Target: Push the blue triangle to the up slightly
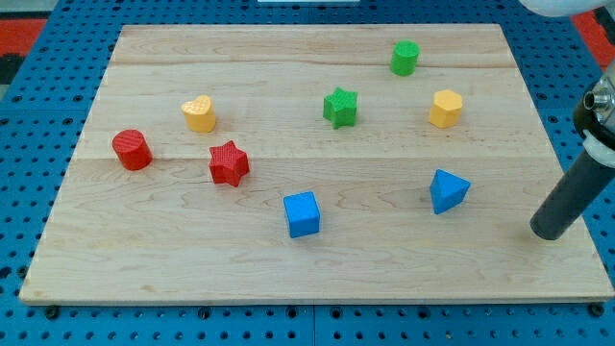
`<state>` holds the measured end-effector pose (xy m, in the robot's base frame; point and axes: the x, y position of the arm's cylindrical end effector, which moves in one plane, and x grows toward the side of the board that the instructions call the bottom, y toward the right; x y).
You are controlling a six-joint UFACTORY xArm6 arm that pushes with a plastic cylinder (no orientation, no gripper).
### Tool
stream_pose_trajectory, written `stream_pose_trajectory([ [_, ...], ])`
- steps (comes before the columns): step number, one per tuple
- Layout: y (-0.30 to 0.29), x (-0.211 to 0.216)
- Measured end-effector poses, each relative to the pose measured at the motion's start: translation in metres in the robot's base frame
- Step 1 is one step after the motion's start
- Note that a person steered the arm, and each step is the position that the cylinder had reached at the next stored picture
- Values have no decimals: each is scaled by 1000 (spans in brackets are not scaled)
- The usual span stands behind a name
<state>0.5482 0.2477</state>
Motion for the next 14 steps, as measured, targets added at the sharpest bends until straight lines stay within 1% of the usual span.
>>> stream_pose_trajectory([
  [1, -51, 5],
  [2, -142, 8],
  [5, -142, 8],
  [6, -110, 9],
  [7, -55, 9],
  [8, -50, 9],
  [10, -52, 9],
  [12, -111, 11],
  [14, -111, 12],
])
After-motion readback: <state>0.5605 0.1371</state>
